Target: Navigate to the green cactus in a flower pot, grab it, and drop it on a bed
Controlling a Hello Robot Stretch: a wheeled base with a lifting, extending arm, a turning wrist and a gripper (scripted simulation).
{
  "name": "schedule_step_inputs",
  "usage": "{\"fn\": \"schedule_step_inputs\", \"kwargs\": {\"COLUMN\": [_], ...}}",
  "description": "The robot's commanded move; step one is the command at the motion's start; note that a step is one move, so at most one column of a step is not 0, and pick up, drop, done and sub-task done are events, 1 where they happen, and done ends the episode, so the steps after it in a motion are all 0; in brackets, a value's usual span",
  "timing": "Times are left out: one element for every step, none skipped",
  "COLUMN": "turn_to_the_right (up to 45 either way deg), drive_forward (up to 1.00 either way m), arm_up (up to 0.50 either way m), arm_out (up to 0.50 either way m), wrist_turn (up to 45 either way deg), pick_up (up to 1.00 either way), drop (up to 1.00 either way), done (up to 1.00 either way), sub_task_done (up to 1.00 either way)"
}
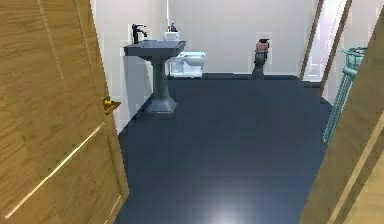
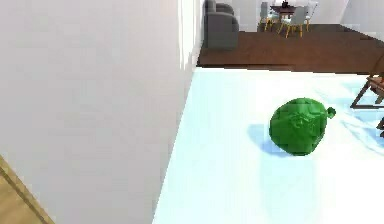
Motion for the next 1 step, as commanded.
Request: {"fn": "schedule_step_inputs", "kwargs": {"turn_to_the_right": [0.0], "drive_forward": [0.5], "arm_up": [0.0], "arm_out": [0.0], "wrist_turn": [0.0], "pick_up": [0.0], "drop": [0.0], "done": [0.0], "sub_task_done": [0.0]}}
